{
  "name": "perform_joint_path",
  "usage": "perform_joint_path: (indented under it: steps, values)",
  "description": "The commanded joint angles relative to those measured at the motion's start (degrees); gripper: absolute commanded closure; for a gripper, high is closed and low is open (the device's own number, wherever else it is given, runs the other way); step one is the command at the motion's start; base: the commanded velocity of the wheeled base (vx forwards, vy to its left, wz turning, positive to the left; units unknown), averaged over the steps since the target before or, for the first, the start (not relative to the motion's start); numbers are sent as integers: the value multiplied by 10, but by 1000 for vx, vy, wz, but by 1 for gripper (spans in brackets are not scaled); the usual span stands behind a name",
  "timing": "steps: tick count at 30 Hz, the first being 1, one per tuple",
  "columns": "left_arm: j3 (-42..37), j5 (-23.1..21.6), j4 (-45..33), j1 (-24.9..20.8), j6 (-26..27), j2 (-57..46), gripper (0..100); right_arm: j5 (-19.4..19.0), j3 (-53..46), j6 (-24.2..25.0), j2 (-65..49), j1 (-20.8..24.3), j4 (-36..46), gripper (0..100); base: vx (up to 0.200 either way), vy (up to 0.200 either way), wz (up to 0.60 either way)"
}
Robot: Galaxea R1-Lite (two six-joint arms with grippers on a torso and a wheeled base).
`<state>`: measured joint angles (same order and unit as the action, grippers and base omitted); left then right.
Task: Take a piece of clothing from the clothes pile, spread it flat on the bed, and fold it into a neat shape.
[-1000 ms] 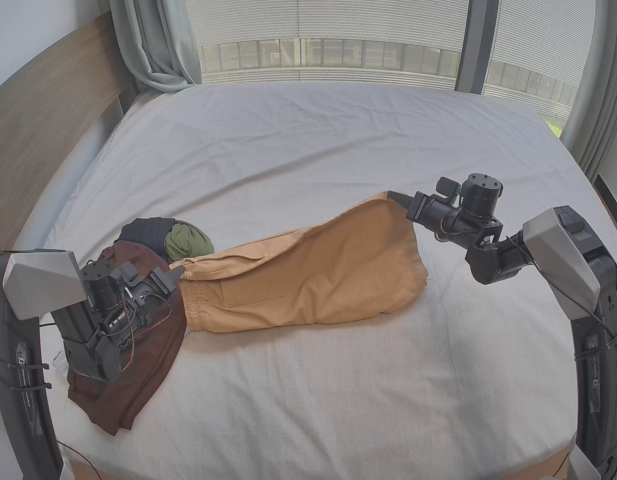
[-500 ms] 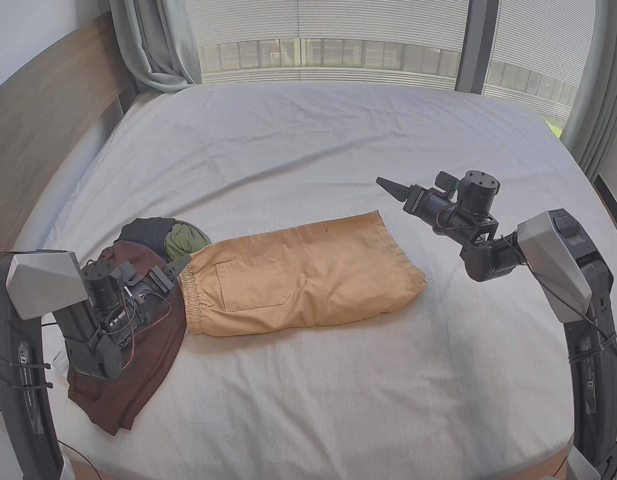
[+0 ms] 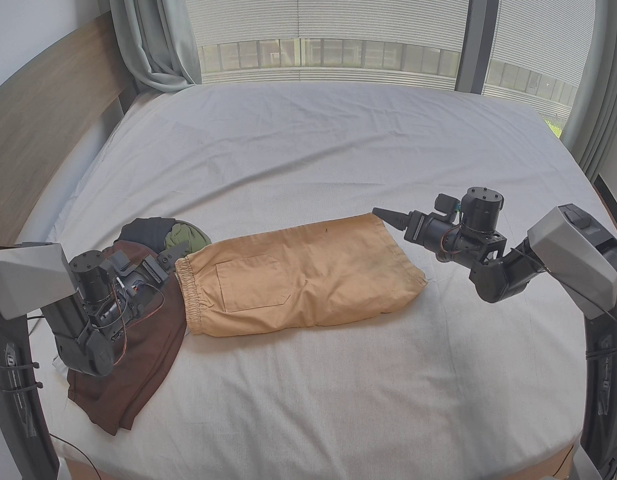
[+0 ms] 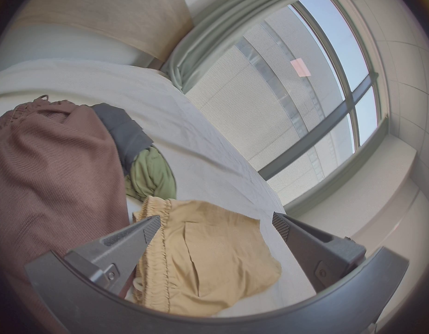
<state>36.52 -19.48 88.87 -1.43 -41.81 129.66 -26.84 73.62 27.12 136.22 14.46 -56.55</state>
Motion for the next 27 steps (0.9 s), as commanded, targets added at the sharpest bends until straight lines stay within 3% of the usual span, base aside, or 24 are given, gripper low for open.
perform_joint_path:
  steps: [1,4,8,13,27]
  values:
    - [-62,-35,0,-16,94,-54,0,-15,-156,-41,-93,16,-62,0,0,0,0]
    - [-73,-50,0,-16,152,-51,0,-16,-205,-40,-93,13,-99,0,0,0,0]
    - [-76,-52,0,-21,176,-50,0,-18,-238,-34,-75,10,-156,0,0,0,0]
    - [-87,-52,0,-24,203,-49,0,-16,-257,21,5,8,-273,0,0,0,0]
    - [-94,-52,0,-24,307,-25,0,-15,-270,27,49,13,-283,0,0,0,0]
